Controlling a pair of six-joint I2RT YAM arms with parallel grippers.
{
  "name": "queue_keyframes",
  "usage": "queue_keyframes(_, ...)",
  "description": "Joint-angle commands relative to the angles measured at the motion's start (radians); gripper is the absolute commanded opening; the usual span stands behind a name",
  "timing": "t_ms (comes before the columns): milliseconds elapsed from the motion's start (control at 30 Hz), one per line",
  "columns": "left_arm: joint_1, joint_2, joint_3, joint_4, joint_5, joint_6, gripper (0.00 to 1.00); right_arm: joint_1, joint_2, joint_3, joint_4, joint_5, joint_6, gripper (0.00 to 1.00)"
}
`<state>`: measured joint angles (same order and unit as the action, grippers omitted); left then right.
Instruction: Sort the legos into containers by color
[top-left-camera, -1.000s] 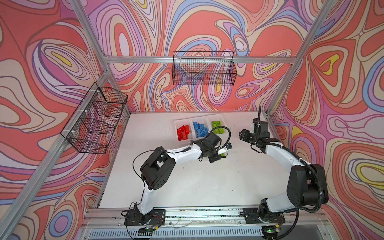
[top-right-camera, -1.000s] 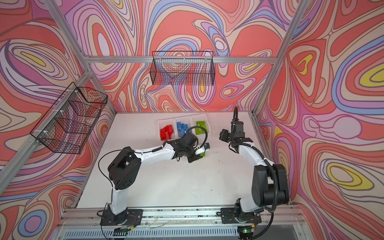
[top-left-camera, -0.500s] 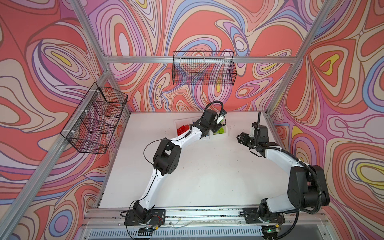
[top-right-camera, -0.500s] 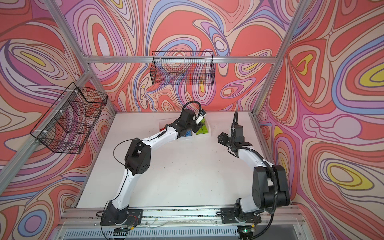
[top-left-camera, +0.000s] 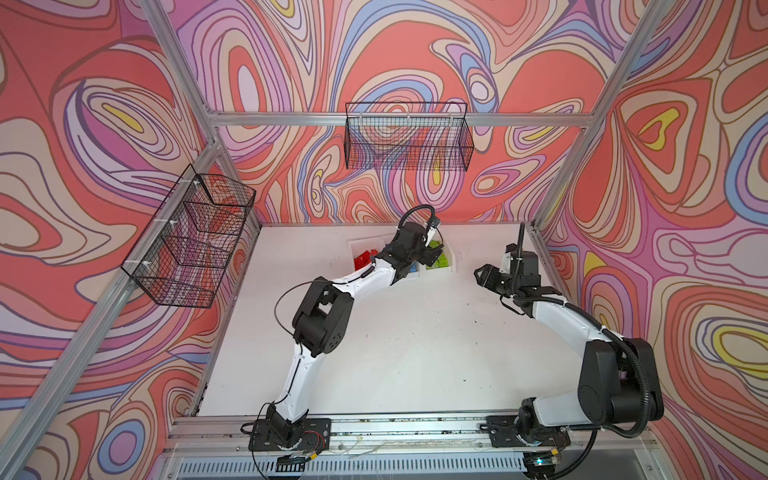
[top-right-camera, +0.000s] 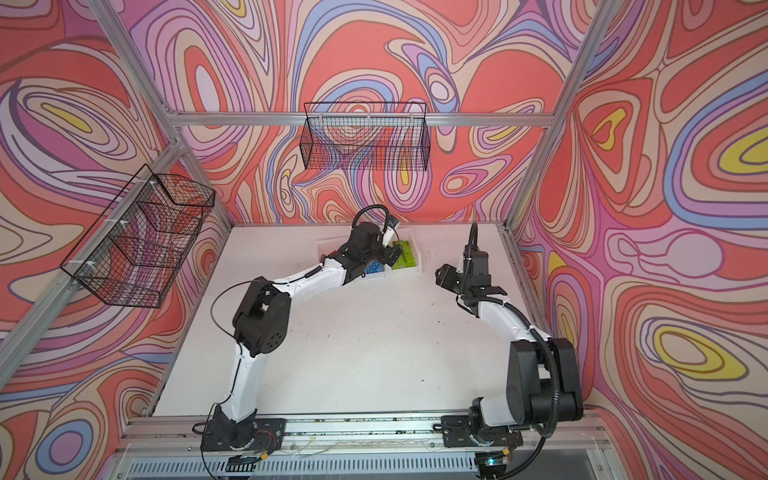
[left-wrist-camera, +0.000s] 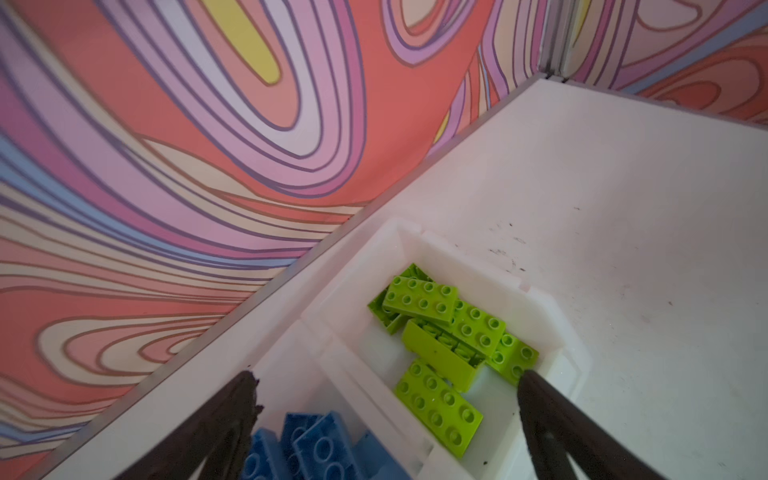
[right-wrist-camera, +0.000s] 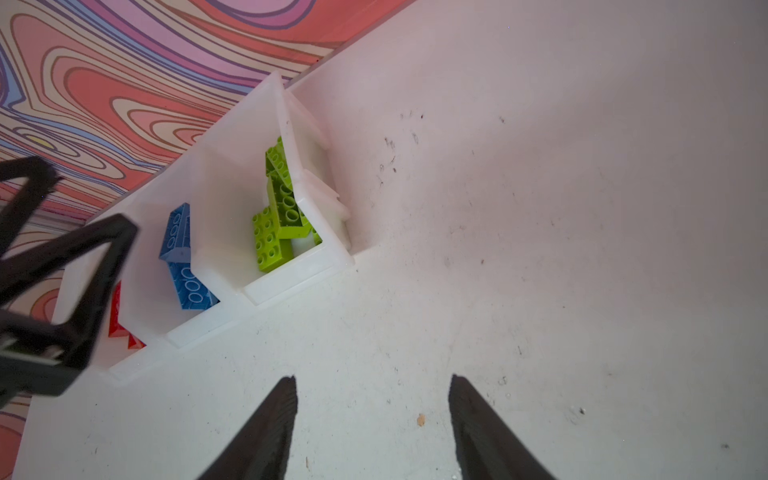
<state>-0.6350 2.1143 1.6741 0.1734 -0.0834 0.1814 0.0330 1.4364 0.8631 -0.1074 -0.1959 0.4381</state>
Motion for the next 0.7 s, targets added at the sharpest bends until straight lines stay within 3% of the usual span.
queue_keyframes(0,0.066,-0.203,-0.171,0.171,-0.073,-0.071,1.0,-0.005,-0.005,-0.013,0.056,0.064,-0.02,0.63)
queue_keyframes(133,0.16,-0.41,-0.466,0.234,-0.162,-0.145,1.0,-0.006,-0.04,-0.058,0.168,0.192,-0.036,0.65)
queue_keyframes(233,0.253,-0.555,-0.681,0.25,-0.238,-0.235,1.0,-0.005,-0.096,-0.145,0.31,0.363,-0.039,0.67)
queue_keyframes(400,0.323,-0.773,-0.972,0.244,-0.412,-0.244,1.0,-0.005,-0.154,-0.357,0.687,0.546,-0.169,0.68)
queue_keyframes(533,0.338,-0.863,-1.123,0.31,-0.498,-0.242,1.0,-0.005,-0.106,-0.42,0.816,0.627,-0.251,0.68)
queue_keyframes(667,0.348,-0.839,-1.252,0.468,-0.523,-0.204,1.0,-0.005,-0.034,-0.428,0.877,0.64,-0.269,0.68)
